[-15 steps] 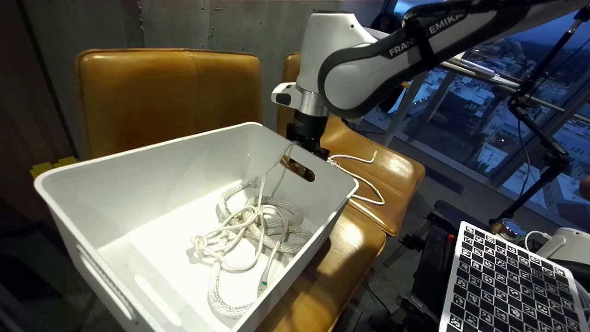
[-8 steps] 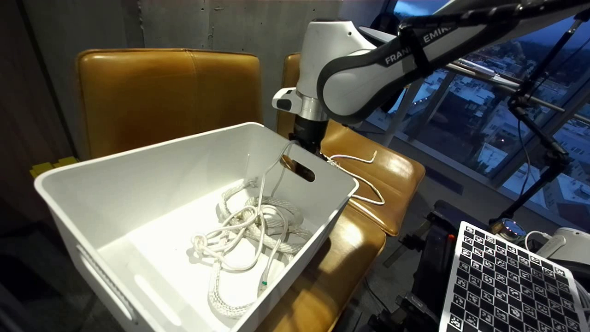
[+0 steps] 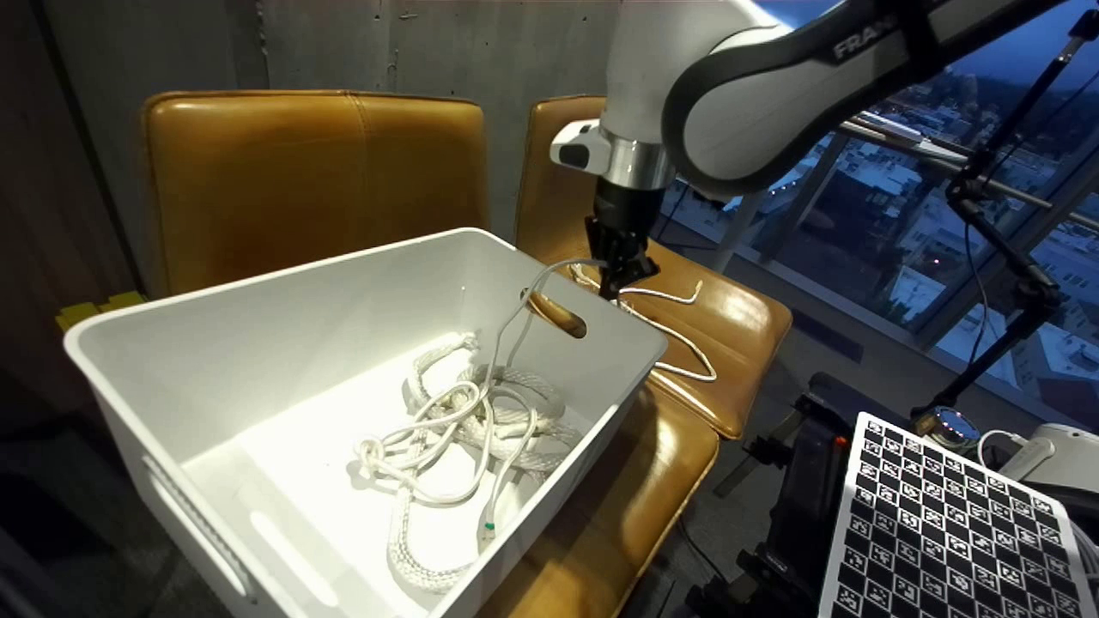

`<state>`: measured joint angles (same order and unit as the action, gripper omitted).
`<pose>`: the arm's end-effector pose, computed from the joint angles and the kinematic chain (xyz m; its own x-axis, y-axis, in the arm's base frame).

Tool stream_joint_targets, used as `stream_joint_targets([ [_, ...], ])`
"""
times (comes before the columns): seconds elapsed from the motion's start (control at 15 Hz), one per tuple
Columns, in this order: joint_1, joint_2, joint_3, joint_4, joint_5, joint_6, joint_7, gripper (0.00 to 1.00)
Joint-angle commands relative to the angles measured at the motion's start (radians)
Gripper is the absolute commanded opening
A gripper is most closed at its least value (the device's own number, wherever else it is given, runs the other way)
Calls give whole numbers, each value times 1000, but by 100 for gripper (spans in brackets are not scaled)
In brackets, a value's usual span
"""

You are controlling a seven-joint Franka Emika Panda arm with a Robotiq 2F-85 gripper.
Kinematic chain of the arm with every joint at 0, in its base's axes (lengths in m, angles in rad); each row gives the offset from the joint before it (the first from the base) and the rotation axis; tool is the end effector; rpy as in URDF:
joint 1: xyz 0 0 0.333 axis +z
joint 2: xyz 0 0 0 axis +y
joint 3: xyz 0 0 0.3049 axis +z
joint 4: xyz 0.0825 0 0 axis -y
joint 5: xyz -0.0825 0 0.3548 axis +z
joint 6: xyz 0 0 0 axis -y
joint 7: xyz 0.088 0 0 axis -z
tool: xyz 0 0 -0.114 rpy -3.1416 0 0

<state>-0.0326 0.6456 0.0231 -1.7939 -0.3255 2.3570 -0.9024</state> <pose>0.6204 -0.0126 0.1891 0.4210 0.8811 -0.2157 0.9053 -0.4230 0.0389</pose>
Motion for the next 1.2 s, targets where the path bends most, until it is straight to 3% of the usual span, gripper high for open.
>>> stream_joint_targets([
  [0.0,56,-234,-34,-178,-87,26,142,1],
  [0.27,94,-422,-2,-224,-132,11,265,1],
  [0.6,168,-594,98,-224,-48,-48,398,1],
  [0.87,225,-612,164,-275,61,22,633,1],
  [1.13,224,-562,155,-378,35,177,804,1],
])
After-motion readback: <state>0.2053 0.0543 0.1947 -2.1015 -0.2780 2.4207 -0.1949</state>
